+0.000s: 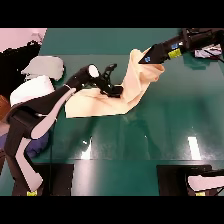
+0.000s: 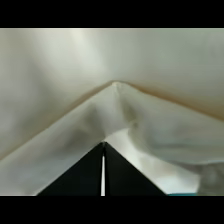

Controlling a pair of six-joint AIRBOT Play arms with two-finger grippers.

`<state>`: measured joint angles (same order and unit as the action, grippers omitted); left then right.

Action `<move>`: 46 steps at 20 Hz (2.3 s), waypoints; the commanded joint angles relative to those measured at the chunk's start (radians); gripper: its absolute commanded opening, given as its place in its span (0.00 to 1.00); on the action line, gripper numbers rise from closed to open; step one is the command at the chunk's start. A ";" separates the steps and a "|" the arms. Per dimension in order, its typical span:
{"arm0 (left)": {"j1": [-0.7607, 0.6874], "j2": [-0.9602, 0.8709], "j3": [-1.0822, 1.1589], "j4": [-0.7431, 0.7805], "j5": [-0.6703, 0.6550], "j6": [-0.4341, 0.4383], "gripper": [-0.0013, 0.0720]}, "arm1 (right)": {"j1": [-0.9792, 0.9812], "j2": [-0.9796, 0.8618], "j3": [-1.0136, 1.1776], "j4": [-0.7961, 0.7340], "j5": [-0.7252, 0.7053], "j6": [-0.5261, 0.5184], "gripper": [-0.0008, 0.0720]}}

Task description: Fold the shirts.

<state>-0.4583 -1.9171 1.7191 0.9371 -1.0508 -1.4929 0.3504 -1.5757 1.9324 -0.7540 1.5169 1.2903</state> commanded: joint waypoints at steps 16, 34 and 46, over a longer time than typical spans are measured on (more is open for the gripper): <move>0.560 0.500 0.005 0.252 -0.249 0.036 0.05 | 0.541 -0.430 0.190 0.203 -0.420 -0.307 0.73; 0.560 0.510 -0.058 0.230 -0.318 0.079 0.05 | 0.031 -0.113 -0.656 0.025 -0.382 -0.058 0.88; 0.560 0.511 -0.058 0.164 -0.346 0.079 0.05 | 0.257 -0.399 -0.369 0.183 -0.425 -0.039 0.44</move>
<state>0.1013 -1.4075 1.6611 1.1244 -1.3804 -1.4136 0.5678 -1.9102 1.4700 -0.5800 1.0847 1.2457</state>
